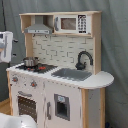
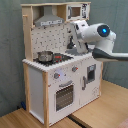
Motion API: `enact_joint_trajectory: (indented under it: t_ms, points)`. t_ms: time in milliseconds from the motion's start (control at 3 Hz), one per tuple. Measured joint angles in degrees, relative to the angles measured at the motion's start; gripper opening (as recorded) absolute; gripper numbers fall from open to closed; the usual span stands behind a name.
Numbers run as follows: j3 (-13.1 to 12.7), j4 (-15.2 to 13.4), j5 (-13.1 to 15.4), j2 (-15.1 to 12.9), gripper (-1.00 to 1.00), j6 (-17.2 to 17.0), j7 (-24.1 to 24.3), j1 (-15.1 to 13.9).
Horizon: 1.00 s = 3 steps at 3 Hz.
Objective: Play with the kitchen
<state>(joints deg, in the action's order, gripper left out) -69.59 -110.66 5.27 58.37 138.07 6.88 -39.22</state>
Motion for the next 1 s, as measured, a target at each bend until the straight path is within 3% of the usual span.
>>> enact_joint_trajectory:
  t_ms: [667,1000]
  points:
    - [-5.03,8.65,-0.15,-9.25,1.0,-5.85,-4.7,-4.49]
    - [-7.55,11.83,-0.14,-12.19,1.0,-8.55,-5.9,-5.98]
